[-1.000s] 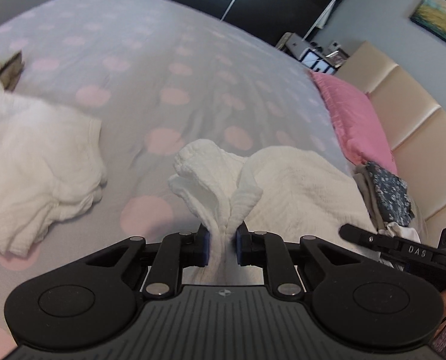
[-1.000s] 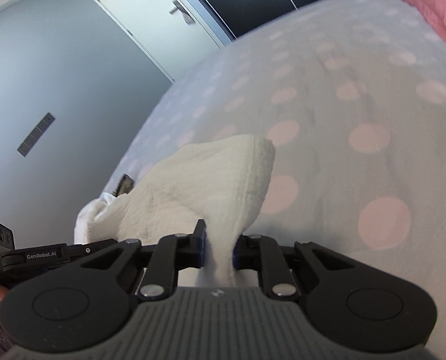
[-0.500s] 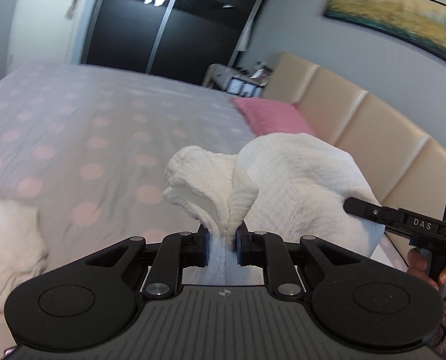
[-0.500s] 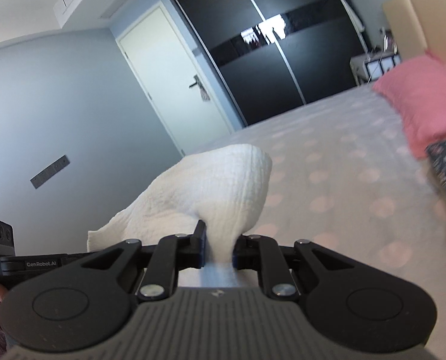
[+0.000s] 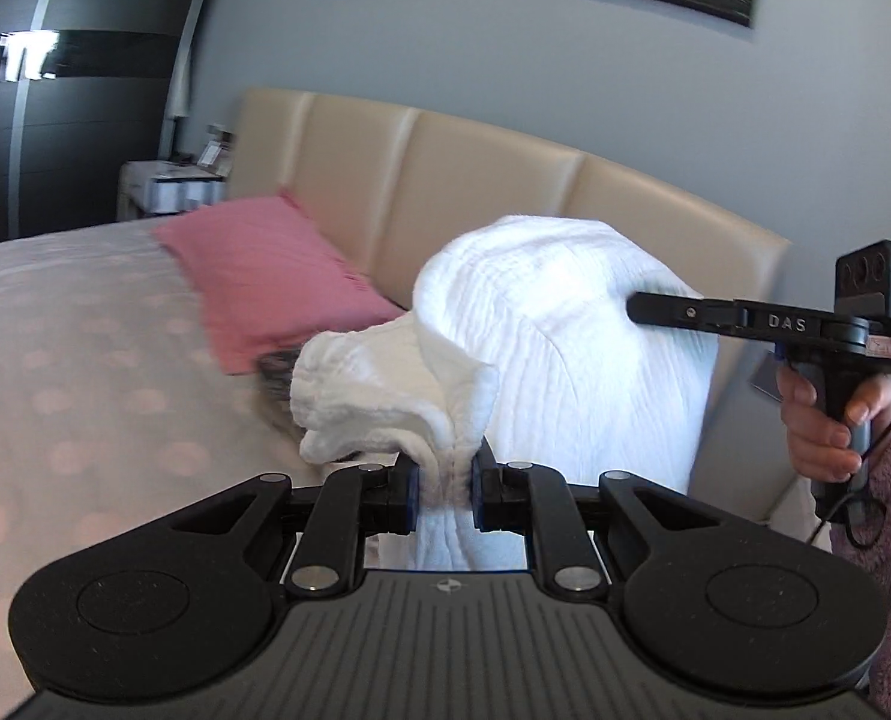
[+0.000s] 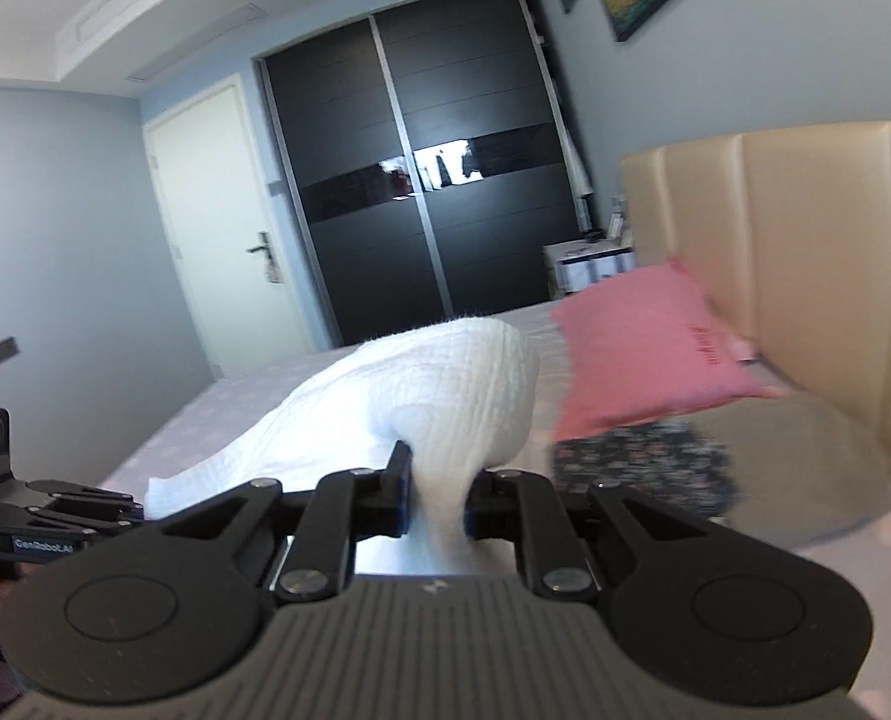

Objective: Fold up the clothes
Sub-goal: 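Lift the bundle with both grippers and carry it toward the headboard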

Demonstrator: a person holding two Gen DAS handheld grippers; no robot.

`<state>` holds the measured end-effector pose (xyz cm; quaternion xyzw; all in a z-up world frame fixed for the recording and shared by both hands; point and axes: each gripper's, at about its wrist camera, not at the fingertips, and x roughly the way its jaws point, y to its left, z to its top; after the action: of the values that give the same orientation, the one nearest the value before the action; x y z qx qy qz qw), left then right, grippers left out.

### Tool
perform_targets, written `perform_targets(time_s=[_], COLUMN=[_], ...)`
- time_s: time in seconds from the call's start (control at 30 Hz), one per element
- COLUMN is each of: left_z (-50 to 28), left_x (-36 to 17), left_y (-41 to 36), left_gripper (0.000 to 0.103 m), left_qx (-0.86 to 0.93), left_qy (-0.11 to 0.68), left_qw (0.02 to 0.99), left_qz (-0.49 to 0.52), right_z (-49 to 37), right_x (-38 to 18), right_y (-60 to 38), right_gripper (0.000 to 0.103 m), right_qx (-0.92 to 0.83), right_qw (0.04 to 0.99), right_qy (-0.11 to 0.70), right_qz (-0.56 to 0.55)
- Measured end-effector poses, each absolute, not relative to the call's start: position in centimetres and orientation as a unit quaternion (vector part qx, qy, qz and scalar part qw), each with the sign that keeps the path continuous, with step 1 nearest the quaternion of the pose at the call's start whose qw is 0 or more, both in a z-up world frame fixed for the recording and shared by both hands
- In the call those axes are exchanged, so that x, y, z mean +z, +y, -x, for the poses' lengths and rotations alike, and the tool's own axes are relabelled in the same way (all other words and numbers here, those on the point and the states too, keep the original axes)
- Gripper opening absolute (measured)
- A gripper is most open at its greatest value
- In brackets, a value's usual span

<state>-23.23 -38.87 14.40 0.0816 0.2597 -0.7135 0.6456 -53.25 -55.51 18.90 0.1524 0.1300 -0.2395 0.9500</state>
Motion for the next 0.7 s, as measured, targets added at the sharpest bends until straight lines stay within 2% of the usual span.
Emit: perform_targets(time_s=[0.3,0.7], left_z=[29.5,26.7], left_x=[7.6,-0.2], left_y=[-48.4,-57.7], left_gripper=[0.013,0.013], left_qx=[-0.757,-0.704], left_qy=[0.272,0.279], left_qw=[0.581,0.625], left_qz=[-0.125,-0.192], right_z=[57.3,48.7], right_x=[15.2,4.7], right_y=[-64.4,-76.0], right_gripper=[0.017,0.017], right_qx=[-0.311,-0.286], right_qw=[0.918,0.91], right_qy=[0.201,0.253], right_qz=[-0.141,-0.163])
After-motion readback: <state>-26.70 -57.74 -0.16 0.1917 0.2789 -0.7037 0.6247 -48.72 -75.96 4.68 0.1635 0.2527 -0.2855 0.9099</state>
